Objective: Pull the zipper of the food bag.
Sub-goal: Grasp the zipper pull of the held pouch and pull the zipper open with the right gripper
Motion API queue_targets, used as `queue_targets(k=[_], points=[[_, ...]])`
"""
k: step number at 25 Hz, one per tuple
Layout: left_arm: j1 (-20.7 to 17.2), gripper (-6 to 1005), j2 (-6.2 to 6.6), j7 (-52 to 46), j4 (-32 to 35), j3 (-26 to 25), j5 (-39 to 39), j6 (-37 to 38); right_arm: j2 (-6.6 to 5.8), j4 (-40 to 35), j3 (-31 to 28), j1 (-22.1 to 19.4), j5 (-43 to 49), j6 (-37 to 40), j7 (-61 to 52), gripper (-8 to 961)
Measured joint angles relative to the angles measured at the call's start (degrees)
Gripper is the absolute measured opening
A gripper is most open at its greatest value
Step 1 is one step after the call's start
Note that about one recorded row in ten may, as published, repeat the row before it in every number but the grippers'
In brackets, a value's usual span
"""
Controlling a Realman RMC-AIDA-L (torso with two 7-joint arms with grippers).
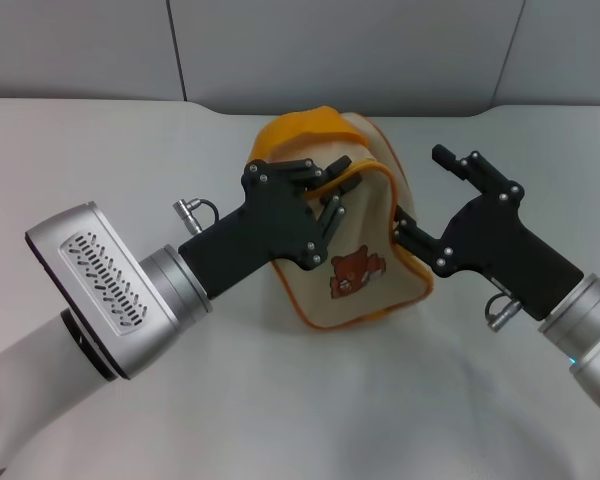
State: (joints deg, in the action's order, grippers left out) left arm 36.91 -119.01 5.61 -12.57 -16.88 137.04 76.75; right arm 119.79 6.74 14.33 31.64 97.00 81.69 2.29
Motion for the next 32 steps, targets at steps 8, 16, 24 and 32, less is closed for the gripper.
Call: queue_targets(k=[8, 16, 24, 32], points=[[0.00, 99, 0.03, 0.00, -0.12, 0.21, 0.00, -0.11, 0.00, 1.24, 0.55, 1.51, 0.07, -1.56, 0.03, 675], [-0.02, 98, -0.02, -0.12, -0.15, 0.28, 0.03, 0.00, 0.08, 2.55, 0.62, 1.09, 0.20, -0.11, 3.59, 485], [-0.31, 98, -0.08, -0.09, -0.26, 0.29, 0.17, 0.17, 0.09, 2.66, 0.62, 0.97, 0.21, 0.19, 3.71, 289], [-0.52, 97, -0.10, -0.18, -0.22, -0.13, 0.25, 0.19, 0.09, 2.62, 0.62, -0.14, 0.21, -0.25, 3.71, 13]])
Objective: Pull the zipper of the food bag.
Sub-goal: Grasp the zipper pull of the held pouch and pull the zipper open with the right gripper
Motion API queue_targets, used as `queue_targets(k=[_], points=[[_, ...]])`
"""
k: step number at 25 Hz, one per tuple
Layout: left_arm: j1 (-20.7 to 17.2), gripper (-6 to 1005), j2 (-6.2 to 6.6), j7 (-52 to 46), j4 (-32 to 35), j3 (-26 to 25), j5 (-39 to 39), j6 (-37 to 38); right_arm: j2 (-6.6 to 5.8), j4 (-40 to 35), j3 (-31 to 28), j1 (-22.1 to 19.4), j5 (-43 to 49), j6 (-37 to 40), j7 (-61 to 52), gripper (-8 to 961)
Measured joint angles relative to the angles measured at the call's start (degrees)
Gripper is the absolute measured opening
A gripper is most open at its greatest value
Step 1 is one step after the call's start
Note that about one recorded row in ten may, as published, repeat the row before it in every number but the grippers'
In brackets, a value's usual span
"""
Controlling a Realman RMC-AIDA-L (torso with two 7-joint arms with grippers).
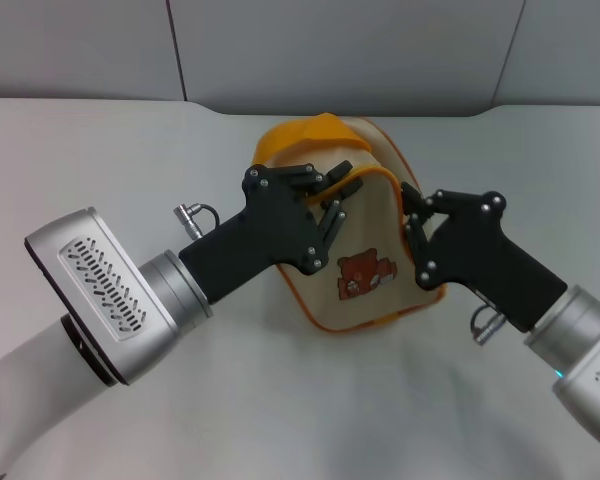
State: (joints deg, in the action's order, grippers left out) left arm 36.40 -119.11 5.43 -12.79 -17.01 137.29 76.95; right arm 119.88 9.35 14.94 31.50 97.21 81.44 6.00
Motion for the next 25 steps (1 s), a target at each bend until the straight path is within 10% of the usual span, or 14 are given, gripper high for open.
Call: queue_targets(k=[25], points=[[-2.38, 176, -0.09, -2.93, -1.52, -0.78, -0.83, -0.14, -0.12, -3.35, -6.94, -12.77, -0.62, -0.78, -0.69, 45]])
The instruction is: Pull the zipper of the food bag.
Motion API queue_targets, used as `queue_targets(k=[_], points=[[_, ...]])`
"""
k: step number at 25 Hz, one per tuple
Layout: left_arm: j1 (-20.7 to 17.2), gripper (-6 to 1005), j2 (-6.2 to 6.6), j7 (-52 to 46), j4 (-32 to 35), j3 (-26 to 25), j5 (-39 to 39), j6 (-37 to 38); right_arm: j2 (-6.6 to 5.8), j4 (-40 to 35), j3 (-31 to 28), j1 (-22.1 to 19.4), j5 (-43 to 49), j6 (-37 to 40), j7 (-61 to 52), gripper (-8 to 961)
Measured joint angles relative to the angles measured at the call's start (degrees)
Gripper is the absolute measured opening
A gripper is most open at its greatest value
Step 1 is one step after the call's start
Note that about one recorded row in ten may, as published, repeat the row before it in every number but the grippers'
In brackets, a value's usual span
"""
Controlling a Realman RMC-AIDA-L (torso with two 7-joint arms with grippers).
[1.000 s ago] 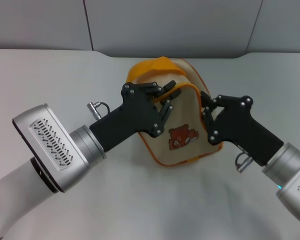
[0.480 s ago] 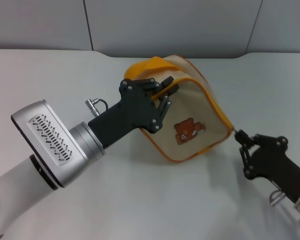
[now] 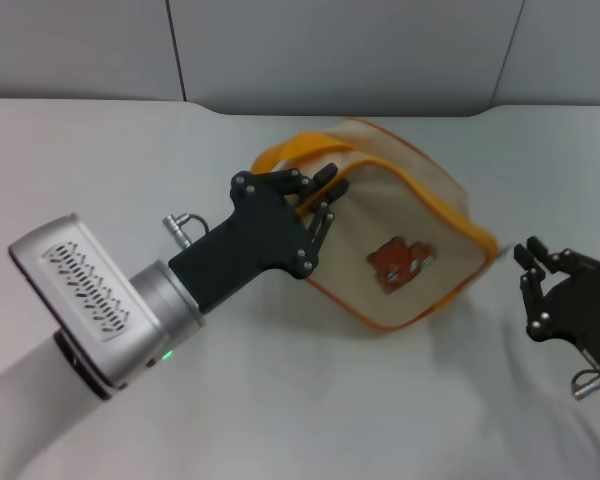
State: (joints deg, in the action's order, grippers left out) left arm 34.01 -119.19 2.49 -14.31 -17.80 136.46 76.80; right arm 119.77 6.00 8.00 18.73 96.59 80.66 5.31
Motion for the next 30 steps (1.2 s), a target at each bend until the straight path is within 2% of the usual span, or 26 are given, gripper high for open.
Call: queue_targets(k=[4, 7, 10, 15, 16, 17, 20, 21, 24, 30], points=[[-4.57, 191, -0.04, -5.27, -3.56, -2.08, -0.06, -0.39, -0.07, 0.04, -1.34, -0.22, -0.01, 0.92, -0.92, 54], [-7.98, 203, -0.06, -6.70, -5.71, -3.83, -0.03, -0.90, -0.21, -0.12, -1.28, -0.26, 0.05, 3.06, -2.96, 181], [-9.70, 214, -0.06, -6.81, -6.07, -3.81, 0.27, -0.67, -0.38, -1.45, -0.79, -0.36, 0.42, 5.52, -7.10, 305], [-10.94, 233, -0.03, -8.41, -5.99, -2.93, 0.39, -0.47, -0.44, -7.66, 3.45, -0.43, 3.75, 11.32, -20.27, 500], [-11.12, 237, 0.05, -8.89, -6.11, -2.77, 0.44, -0.47, -0.47, -11.53, 5.51, -0.45, 6.19, 13.68, -27.83, 545], [-11.15, 241, 0.17, -9.47, -6.10, -2.53, 0.76, -0.32, -0.47, -11.53, 5.51, -0.45, 6.19, 13.68, -27.83, 590], [-10.50, 252, 0.76, -13.95, -4.61, -2.01, 4.48, 1.45, -0.58, -19.02, 8.63, -0.27, 10.59, 17.15, -39.74, 724], [-9.76, 275, 1.20, -17.51, -2.78, -2.18, 7.78, 2.99, -0.64, -23.89, 10.77, 0.15, 13.58, 19.54, -46.84, 726], [-8.37, 342, 1.63, -21.57, -0.21, -2.11, 11.54, 5.08, -0.84, -27.23, 12.76, 0.64, 15.97, 21.59, -52.09, 734], [-4.02, 477, 1.86, -32.33, 9.96, -1.84, 21.85, 12.54, -2.09, -31.49, 17.76, 3.39, 22.15, 25.26, -60.62, 749]])
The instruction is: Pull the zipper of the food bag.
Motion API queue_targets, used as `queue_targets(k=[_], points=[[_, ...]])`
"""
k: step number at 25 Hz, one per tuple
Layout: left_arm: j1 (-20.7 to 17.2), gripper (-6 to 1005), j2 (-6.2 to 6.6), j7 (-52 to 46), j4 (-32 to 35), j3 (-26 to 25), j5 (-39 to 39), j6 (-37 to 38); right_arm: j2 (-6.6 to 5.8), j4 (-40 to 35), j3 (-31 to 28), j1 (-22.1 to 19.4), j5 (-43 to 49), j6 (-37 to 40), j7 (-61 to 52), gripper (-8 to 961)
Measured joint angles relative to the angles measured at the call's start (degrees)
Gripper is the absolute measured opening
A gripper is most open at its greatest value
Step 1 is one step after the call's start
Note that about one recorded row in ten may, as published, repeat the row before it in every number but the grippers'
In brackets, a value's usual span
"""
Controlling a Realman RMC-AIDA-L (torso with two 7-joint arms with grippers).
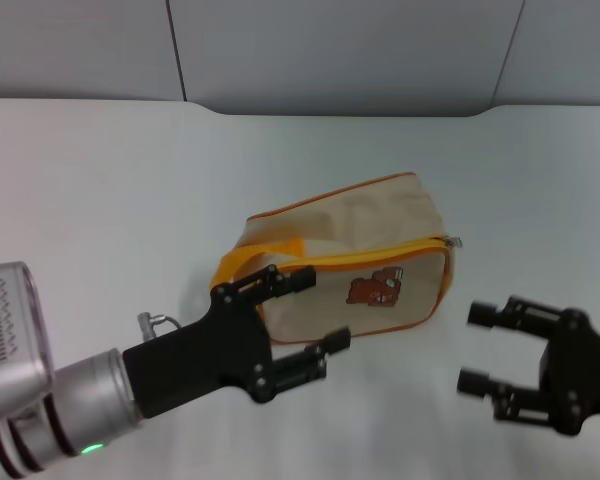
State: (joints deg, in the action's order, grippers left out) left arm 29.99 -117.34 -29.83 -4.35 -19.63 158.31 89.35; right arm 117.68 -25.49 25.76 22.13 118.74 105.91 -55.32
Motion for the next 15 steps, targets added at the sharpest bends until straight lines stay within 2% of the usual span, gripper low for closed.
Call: queue_targets(k=[1, 7, 11, 15], points=[[0.53, 500, -0.12, -1.17, 3.06, 0.01, 1.76, 2.29, -0.25, -0.08, 1.60, 0.90, 1.53, 0.04, -1.34, 751], [0.78, 731, 0.08, -1.80, 8.21, 0.68, 5.15, 7.34, -0.34, -0.20, 2.70, 2.02, 2.66, -0.97, -2.13, 752], [0.46, 827, 0.16, -1.84, 10.76, 1.69, 5.24, 9.97, -0.39, -0.27, 2.77, 2.09, 2.70, -1.04, -2.21, 752], [0.27, 827, 0.16, -1.85, 11.00, 1.69, 5.13, 10.31, -0.39, -0.30, 2.79, 2.11, 2.72, -1.05, -2.21, 752]])
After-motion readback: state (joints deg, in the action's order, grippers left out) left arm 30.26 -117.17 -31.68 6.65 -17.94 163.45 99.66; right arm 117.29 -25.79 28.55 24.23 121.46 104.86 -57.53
